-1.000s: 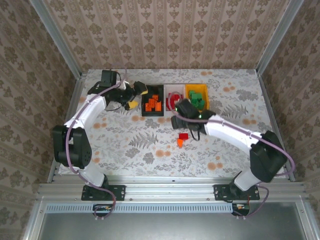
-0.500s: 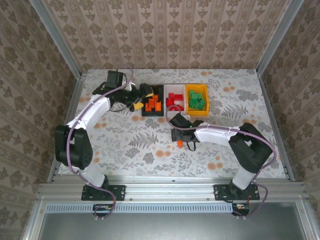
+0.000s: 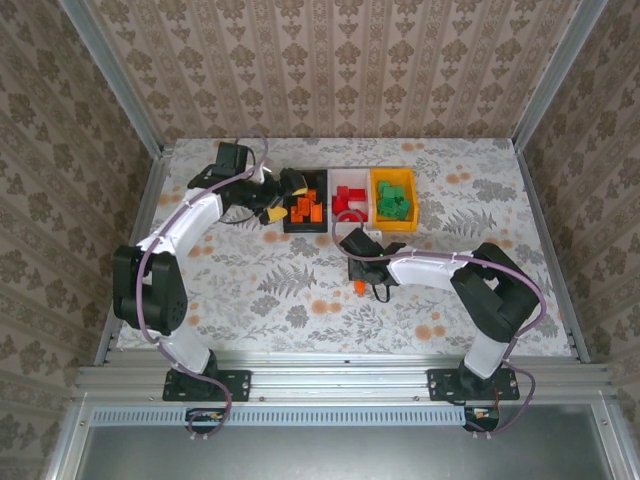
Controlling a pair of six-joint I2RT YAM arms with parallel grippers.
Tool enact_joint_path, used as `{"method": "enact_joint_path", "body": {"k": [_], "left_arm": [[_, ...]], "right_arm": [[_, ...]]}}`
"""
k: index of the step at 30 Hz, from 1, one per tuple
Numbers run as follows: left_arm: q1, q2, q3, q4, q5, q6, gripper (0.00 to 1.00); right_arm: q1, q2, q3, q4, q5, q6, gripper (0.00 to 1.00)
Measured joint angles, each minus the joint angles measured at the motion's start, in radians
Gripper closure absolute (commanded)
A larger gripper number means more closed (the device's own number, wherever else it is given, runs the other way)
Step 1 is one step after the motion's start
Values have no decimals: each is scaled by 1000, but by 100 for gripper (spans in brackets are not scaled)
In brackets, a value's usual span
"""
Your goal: Sort the legos into containers by color
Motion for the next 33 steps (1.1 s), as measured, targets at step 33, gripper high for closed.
{"method": "enact_joint_path", "body": {"k": [33], "left_arm": [[58,21,0,0,5,0,0]], "right_arm": [[-60,-166,151,-24,47,-158,56]]}}
